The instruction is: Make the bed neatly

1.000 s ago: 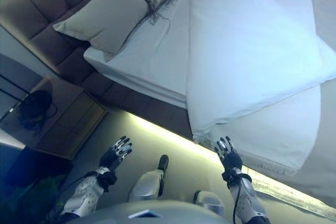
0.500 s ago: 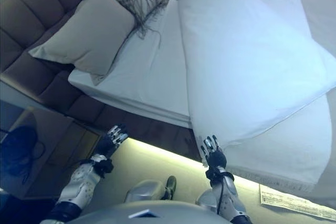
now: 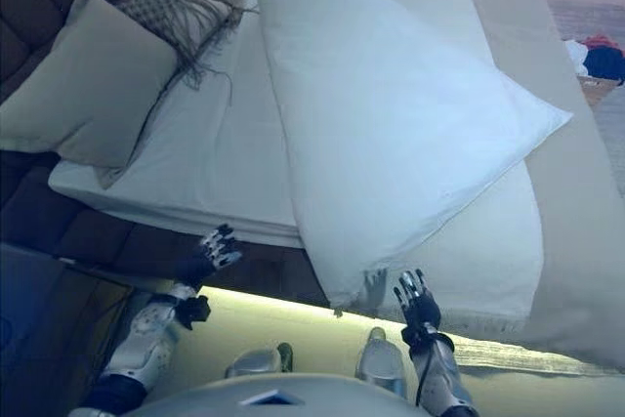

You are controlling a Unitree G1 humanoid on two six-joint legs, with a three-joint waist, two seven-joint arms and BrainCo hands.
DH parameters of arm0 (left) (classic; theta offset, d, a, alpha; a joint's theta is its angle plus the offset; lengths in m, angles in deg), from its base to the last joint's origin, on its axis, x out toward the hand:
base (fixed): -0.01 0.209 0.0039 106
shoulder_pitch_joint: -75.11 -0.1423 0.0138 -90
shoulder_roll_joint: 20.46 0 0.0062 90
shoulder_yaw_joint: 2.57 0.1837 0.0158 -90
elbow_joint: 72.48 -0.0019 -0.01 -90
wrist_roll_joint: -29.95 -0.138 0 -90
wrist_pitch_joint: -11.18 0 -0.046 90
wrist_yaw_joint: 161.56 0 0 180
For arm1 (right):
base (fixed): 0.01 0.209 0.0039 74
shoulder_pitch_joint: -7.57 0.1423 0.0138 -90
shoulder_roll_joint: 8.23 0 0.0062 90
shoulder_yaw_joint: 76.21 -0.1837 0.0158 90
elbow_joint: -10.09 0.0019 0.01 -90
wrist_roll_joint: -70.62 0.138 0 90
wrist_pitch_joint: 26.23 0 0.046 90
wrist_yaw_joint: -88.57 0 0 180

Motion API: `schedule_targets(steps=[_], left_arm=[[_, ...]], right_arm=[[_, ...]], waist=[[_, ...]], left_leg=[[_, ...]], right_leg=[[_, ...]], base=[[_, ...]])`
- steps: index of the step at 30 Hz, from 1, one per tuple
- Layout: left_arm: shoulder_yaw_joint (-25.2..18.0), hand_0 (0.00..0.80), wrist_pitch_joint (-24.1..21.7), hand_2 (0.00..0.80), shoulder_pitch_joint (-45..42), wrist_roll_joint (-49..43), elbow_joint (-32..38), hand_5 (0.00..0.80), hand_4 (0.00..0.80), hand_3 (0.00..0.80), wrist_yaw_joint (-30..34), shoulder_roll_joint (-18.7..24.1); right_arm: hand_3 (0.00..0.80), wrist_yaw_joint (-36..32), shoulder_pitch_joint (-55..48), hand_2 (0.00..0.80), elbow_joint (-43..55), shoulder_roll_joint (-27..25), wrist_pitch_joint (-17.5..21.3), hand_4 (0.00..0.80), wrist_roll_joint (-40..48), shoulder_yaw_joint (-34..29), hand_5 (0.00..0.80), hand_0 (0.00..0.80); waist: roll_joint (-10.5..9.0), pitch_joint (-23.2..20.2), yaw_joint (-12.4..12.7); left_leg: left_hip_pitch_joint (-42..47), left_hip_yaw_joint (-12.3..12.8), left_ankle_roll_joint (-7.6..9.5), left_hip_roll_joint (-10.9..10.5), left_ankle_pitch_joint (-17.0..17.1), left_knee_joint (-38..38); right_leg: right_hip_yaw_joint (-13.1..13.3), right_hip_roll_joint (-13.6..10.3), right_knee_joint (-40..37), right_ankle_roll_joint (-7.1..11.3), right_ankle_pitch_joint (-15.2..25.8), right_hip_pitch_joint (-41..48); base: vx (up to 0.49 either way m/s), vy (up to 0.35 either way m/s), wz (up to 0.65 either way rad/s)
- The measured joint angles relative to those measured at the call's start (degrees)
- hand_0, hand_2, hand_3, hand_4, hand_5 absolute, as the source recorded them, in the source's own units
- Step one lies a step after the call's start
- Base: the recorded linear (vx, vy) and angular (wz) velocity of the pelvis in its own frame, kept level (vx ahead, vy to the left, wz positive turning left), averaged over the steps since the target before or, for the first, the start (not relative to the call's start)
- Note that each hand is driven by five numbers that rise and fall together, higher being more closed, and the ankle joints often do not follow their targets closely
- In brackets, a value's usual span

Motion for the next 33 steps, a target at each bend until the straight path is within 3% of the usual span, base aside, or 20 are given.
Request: schedule_targets(steps=[2, 4, 6, 7, 9, 11, 14, 16, 22, 27, 33], left_arm=[[2.4, 0.0, -1.5, 0.0, 1.5, -6.3, -0.1, 0.0, 0.0, 0.0, -2.8, 0.7], [6.8, 0.0, -3.6, 0.0, 5.1, -15.5, -1.3, 0.0, 0.0, 0.0, -8.9, 1.5], [13.6, 0.0, -5.8, 0.0, 13.8, -24.9, -2.9, 0.0, 0.0, 0.0, -18.1, 2.2], [16.6, 0.0, -6.4, 0.0, 19.9, -29.9, -4.6, 0.0, 0.0, 0.0, -23.1, 2.3], [20.1, 0.0, -6.4, 0.0, 32.3, -37.9, -8.4, 0.0, 0.0, 0.0, -31.3, 2.0], [20.3, 0.0, -6.1, 0.0, 38.1, -43.8, -9.0, 0.0, 0.0, 0.0, -35.5, 1.7], [20.9, 0.0, -4.5, 0.0, 40.0, -51.6, -8.3, 0.0, 0.0, 0.0, -40.6, 1.6], [20.9, 0.0, -2.9, 0.0, 40.4, -54.4, -8.3, 0.0, 0.0, 0.0, -43.0, 1.4], [21.1, 0.0, 1.9, 0.0, 43.7, -63.2, -8.6, 0.0, 0.0, 0.0, -48.8, -1.9], [20.8, 0.0, 4.4, 0.0, 45.8, -66.4, -10.1, 0.0, 0.0, 0.0, -50.8, -3.6], [20.8, 0.0, 5.4, 0.0, 48.9, -69.6, -10.9, 0.0, 0.0, 0.0, -52.9, -3.8]], right_arm=[[0.0, 0.3, 1.0, 0.0, 0.0, -0.6, -0.2, 0.0, 0.1, -0.2, 0.0, 0.0], [0.0, 0.9, 3.2, 0.0, 0.1, -1.9, -0.4, 0.0, 0.2, 0.4, 0.0, 0.0], [0.0, 1.7, 7.5, 0.0, -0.2, -4.2, -0.3, 0.0, 1.0, 1.5, 0.0, 0.0], [0.0, 1.9, 11.6, 0.0, -1.0, -4.4, 0.3, 0.0, 1.8, 2.4, 0.0, 0.0], [0.0, 3.0, 20.8, 0.0, -3.4, -3.2, 1.8, 0.0, 3.0, 3.1, 0.0, 0.0], [0.0, 3.4, 23.9, 0.0, -2.7, -1.1, 2.9, 0.0, 3.1, 3.7, 0.0, 0.0], [0.0, 4.3, 23.4, 0.0, -3.0, -1.1, 2.9, 0.0, 4.2, 3.7, 0.0, 0.0], [0.0, 4.7, 22.6, 0.0, -3.3, -1.3, 2.9, 0.0, 4.5, 3.7, 0.0, 0.0], [0.0, 4.8, 21.0, 0.0, -3.3, -1.8, 3.1, 0.0, 4.8, 1.1, 0.0, 0.0], [0.0, 2.6, 19.1, 0.0, -2.1, -2.1, 3.1, 0.0, 4.9, -1.7, 0.0, 0.0], [0.0, -1.8, 17.7, 0.0, -2.1, -2.2, 3.0, 0.0, 7.6, -2.7, 0.0, 0.0]], waist=[[-0.22, 0.6, -2.1], [0.11, 1.1, -2.5], [0.42, 3.3, -2.3], [0.96, 4.7, -2.5], [-0.03, 10.0, -3.8], [-1.29, 14.7, -5.2], [-0.73, 17.7, -5.6], [-0.5, 19.6, -6.7], [-0.51, 22.2, -10.0], [-0.65, 22.8, -13.3], [-0.75, 22.8, -13.7]], left_leg=[[-1.1, 0.3, -0.54, 1.0, -0.4, 2.1], [-3.3, -0.5, -1.55, 1.0, -0.8, 3.5], [-9.7, -2.9, -2.35, 0.3, -1.1, 5.9], [-13.9, -2.6, -2.48, -0.3, -1.0, 7.5], [-20.4, -1.5, -2.62, -1.8, 1.5, 8.5], [-22.2, -0.3, -2.41, -2.4, 1.9, 9.7], [-24.4, 1.9, -1.86, -1.9, 1.6, 10.0], [-25.2, 2.1, -2.0, -2.3, 1.5, 10.4], [-29.7, 2.0, -2.85, -2.4, -1.3, 14.4], [-31.6, 1.8, -2.82, -2.1, -7.2, 22.9], [-39.1, 2.0, -3.01, -1.6, -10.0, 30.6]], right_leg=[[-0.7, 0.5, 2.5, -0.66, -1.9, -0.7], [0.0, 0.5, 4.8, -1.48, -2.1, -3.8], [1.8, 0.2, 6.2, -1.3, -0.8, -10.2], [2.7, -0.3, 6.2, -1.49, 1.0, -14.5], [4.1, -1.4, 5.8, -1.28, 4.6, -20.7], [5.1, -1.9, 4.9, -0.44, 5.4, -22.7], [4.5, -2.5, 3.5, 0.72, 6.0, -25.6], [4.9, -2.6, 4.5, 0.65, 6.6, -27.0], [8.4, -0.9, 10.2, -1.58, 5.6, -33.8], [11.1, -0.7, 18.9, -1.21, 0.8, -37.0], [12.7, 0.2, 24.4, -1.52, -0.5, -44.7]], base=[[0.063, -0.021, 0.18], [-0.322, 0.147, -0.07], [-0.609, 0.203, -0.27], [-0.361, 0.151, -0.34], [-0.153, 0.084, -0.19], [-0.081, 0.027, -0.25], [-0.029, -0.003, -0.46], [-0.01, -0.008, -0.05], [-0.016, 0.02, -0.22], [0.034, 0.0, -0.22], [0.005, -0.022, -0.08]])
